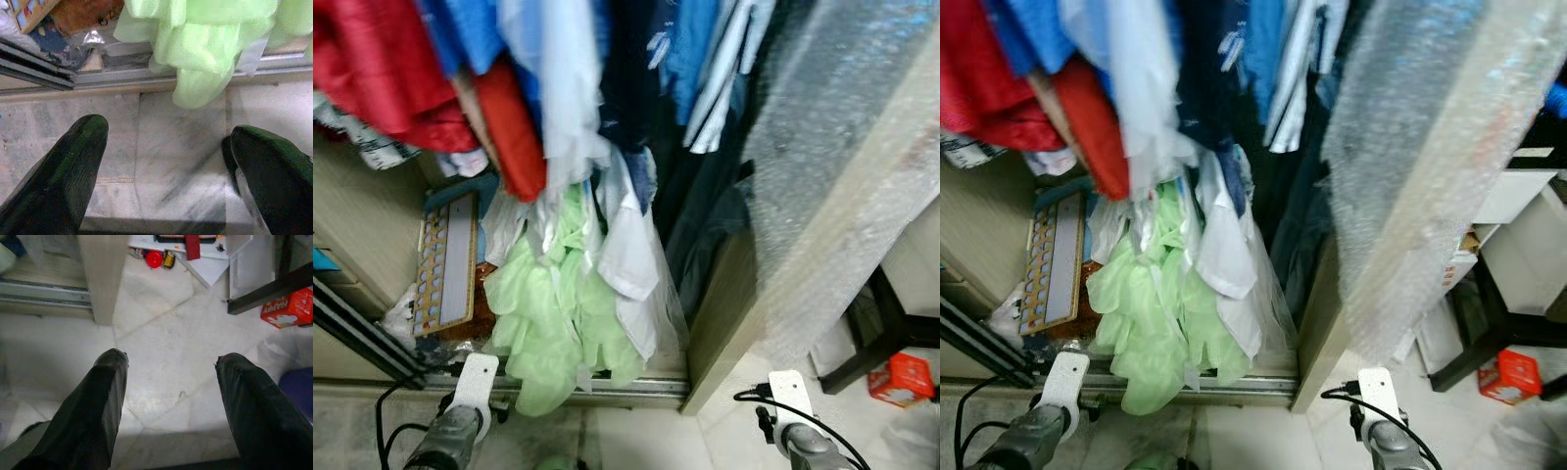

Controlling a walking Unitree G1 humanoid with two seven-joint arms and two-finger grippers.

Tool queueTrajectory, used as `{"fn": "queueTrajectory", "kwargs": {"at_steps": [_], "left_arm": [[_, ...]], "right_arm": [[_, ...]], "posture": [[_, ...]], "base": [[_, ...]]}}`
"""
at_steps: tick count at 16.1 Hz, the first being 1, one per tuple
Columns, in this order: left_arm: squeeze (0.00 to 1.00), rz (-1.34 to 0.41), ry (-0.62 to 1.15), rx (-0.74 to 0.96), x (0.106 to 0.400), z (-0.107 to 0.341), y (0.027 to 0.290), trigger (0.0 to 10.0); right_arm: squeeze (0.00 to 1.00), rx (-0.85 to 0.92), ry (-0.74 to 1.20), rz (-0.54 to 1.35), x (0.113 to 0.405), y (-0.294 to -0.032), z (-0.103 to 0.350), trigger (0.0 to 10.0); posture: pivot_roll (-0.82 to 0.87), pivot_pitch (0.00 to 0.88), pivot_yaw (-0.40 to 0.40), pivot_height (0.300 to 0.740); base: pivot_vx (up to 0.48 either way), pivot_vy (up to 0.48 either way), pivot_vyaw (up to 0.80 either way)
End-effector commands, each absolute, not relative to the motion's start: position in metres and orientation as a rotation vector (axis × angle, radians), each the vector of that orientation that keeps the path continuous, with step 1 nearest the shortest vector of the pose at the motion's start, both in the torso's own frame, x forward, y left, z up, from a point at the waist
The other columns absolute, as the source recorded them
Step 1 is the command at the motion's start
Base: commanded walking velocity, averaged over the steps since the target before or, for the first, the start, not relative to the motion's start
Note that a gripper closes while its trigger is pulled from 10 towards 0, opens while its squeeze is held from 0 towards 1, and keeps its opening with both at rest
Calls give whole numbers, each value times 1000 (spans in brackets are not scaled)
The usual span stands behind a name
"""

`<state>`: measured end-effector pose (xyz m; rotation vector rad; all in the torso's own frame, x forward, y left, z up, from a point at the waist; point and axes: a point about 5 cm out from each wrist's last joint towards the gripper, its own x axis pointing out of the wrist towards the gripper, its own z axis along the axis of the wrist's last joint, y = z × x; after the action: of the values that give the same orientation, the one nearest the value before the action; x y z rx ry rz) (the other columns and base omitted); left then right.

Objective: Clean up the room

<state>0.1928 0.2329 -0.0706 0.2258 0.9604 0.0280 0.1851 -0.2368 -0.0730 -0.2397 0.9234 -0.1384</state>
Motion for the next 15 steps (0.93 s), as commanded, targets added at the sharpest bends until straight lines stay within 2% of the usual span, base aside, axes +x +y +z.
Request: {"fn": "queueTrajectory", "kwargs": {"at_steps": [1, 6, 12, 15], "left_arm": [[0, 23, 973, 234, 191, -73, 229, 10000], [0, 26, 994, 260, 184, -76, 231, 10000], [0, 21, 991, 289, 180, -77, 232, 10000], [0, 28, 981, 262, 181, -77, 231, 10000]], "right_arm": [[0, -254, 934, -136, 184, -237, -74, 10000], [0, -255, 918, -128, 185, -236, -73, 10000], [0, -269, 910, -122, 187, -236, -72, 10000], [0, -266, 907, -122, 188, -237, -71, 10000]], "posture": [[-76, 0, 11, 740], [-74, 0, 15, 740], [-74, 0, 16, 740], [-77, 0, 15, 740]], "base": [[0, 334, 0], [0, 306, 0], [0, 0, 0], [86, 0, -704]]}}
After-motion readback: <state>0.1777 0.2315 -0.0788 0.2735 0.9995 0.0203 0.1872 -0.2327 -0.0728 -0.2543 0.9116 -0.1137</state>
